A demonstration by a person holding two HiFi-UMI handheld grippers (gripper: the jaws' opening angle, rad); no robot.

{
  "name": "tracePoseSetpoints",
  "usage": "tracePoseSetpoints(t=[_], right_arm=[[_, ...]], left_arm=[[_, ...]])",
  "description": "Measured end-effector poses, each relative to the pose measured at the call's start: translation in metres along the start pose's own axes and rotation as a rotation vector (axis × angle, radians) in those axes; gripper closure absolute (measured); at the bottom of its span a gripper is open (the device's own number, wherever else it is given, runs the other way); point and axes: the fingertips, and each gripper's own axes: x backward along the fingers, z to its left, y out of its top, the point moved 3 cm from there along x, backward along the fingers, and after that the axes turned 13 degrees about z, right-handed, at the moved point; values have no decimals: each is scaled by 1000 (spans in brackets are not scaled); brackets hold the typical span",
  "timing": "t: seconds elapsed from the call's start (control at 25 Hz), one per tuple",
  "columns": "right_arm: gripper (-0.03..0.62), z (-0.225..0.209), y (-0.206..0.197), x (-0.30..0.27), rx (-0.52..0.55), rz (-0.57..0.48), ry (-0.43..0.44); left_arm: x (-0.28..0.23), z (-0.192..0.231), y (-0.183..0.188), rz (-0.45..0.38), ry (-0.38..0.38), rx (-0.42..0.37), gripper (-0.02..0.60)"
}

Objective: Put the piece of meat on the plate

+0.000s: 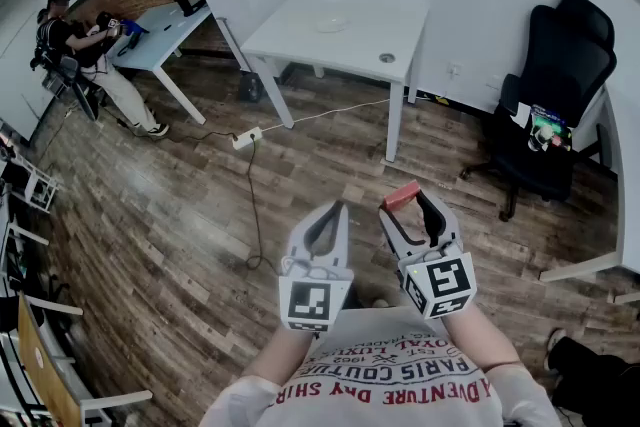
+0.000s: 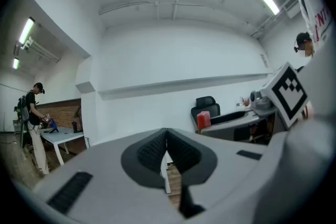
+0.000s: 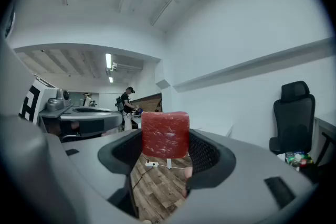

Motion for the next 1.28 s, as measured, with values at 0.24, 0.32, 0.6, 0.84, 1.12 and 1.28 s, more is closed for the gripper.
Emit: tracePoseSetpoints(t=[0.24, 0.32, 0.6, 0.84, 1.12, 1.28], right_arm=[[315, 0, -2, -1, -6, 5, 5], [315, 0, -4, -2, -14, 7, 9], [315, -2, -5, -2, -55, -2, 68], [315, -4, -8, -13, -53, 22, 76], [315, -7, -3, -53, -62, 60, 96], [315, -12, 5, -89, -79, 90, 98]], left_arm=[[-2, -1, -3, 17, -16, 47, 575], [-3, 0, -6, 10, -16, 24, 575], [-7, -1, -6, 2, -15, 73, 575], [-14, 10, -12, 12, -13, 82, 575], [-45, 45, -23, 39, -20, 135, 575], [-75, 79, -28, 51, -16, 173, 575]])
